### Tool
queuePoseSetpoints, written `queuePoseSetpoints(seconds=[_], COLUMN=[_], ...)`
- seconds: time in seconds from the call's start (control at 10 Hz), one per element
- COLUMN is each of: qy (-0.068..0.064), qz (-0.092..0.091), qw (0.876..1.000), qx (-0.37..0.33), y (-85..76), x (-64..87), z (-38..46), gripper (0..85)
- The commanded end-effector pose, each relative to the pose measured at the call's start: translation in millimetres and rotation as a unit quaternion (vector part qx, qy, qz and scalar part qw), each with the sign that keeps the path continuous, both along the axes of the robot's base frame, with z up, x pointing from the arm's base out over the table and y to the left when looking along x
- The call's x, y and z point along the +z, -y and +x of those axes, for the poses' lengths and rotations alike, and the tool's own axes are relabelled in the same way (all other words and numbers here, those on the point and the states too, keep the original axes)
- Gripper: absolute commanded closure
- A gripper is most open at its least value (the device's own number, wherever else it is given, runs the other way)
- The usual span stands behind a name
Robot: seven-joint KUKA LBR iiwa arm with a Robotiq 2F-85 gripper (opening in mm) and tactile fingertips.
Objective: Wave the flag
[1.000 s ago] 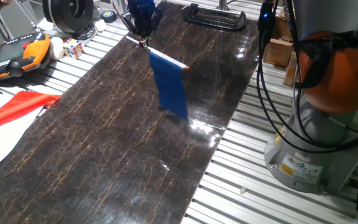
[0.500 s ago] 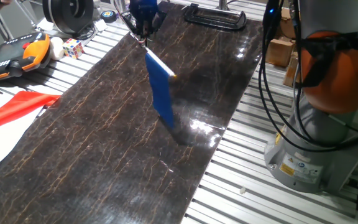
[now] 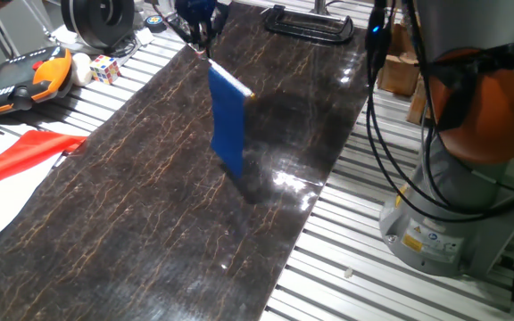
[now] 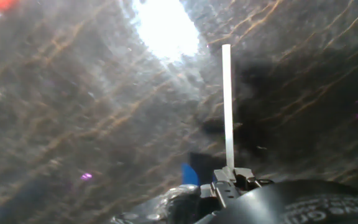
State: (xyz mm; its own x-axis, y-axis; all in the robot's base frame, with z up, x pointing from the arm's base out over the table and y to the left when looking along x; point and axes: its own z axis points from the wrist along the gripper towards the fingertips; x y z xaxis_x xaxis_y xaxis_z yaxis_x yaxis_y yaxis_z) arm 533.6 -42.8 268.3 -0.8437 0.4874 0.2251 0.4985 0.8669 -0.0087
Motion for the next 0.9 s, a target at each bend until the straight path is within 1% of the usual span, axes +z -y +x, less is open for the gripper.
queuePoseSetpoints(seconds=[0.0,0.1,0.2,0.3,0.4,0.5,0.6,0.7,0.8], qy=[-0.008,-0.012,-0.016,-0.017,-0.019,-0.022,-0.021,-0.022,-0.025], qz=[-0.021,-0.043,-0.061,-0.067,-0.069,-0.07,-0.077,-0.093,-0.107], qw=[0.982,0.971,0.957,0.945,0.934,0.918,0.907,0.894,0.883], qx=[0.185,0.235,0.284,0.319,0.351,0.389,0.413,0.438,0.457], y=[1.5,2.8,4.6,7.5,12.1,19.3,23.2,25.1,27.2], x=[0.9,1.3,1.8,2.9,5.1,8.2,9.2,9.7,10.4], z=[0.5,0.8,1.3,2.4,4.4,7.9,9.2,9.6,9.8], gripper=[77.0,76.7,76.3,75.7,75.7,75.7,75.7,76.0,76.0])
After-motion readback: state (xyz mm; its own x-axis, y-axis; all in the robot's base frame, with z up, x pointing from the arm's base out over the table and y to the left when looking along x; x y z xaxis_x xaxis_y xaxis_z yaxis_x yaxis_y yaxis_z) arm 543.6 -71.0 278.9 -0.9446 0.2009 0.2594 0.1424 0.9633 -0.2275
